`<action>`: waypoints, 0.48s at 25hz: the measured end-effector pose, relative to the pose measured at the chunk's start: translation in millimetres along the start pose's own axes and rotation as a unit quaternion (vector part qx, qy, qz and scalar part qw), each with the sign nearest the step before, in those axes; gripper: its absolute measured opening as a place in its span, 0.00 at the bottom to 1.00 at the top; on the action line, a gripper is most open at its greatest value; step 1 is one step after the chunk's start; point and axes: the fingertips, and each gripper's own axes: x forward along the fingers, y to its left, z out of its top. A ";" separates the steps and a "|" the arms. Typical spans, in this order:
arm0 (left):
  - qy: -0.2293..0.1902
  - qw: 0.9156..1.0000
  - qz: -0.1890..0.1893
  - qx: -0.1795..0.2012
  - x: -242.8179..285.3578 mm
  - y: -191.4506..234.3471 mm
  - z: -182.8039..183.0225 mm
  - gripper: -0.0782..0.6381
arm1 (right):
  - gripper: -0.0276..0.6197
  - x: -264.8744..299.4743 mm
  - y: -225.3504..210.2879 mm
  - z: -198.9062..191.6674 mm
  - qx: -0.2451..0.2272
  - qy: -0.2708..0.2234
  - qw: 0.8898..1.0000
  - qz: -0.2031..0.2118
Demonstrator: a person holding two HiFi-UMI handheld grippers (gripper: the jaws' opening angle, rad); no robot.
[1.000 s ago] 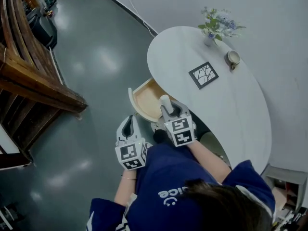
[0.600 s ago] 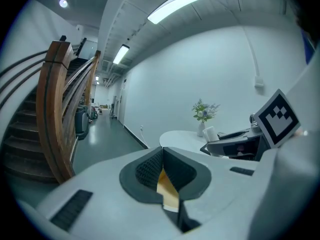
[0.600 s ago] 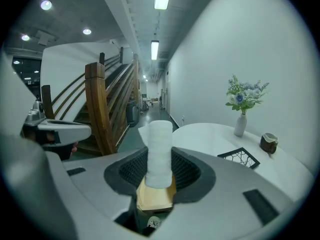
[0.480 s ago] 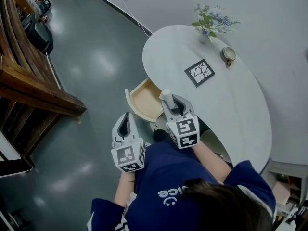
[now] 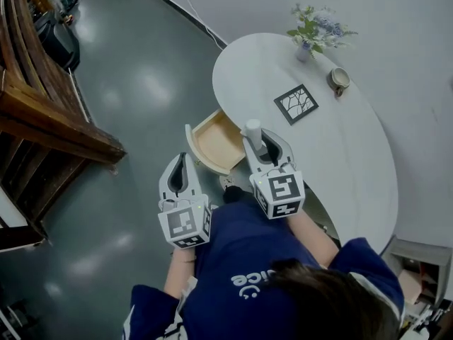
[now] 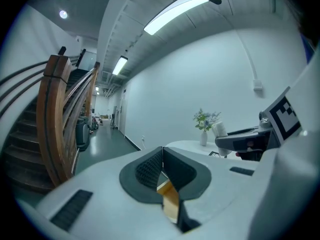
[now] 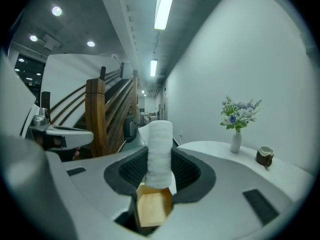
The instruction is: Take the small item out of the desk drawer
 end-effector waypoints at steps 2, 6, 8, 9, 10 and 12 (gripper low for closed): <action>-0.001 1.000 0.003 0.003 -0.1 1.1 1.8 0.12 | 0.27 -1.2 -1.3 2.0 0.000 -0.006 1.000 0.001; -0.001 1.000 0.007 0.006 -0.5 2.9 4.1 0.12 | 0.27 -1.6 -1.3 3.1 0.005 -0.009 1.000 0.003; 0.000 1.000 0.008 0.006 -0.3 3.5 4.2 0.12 | 0.27 -0.9 0.4 3.1 0.004 -0.010 1.000 0.007; 0.000 1.000 0.009 0.006 -0.2 3.4 4.2 0.12 | 0.27 -0.7 1.3 3.0 0.002 -0.011 1.000 0.009; -0.001 1.000 0.009 0.007 -0.1 3.3 4.3 0.12 | 0.27 -0.7 2.2 2.9 0.000 -0.012 1.000 0.011; -0.001 1.000 0.010 0.010 0.2 3.1 4.4 0.12 | 0.27 -0.7 3.6 2.6 -0.005 -0.014 1.000 0.014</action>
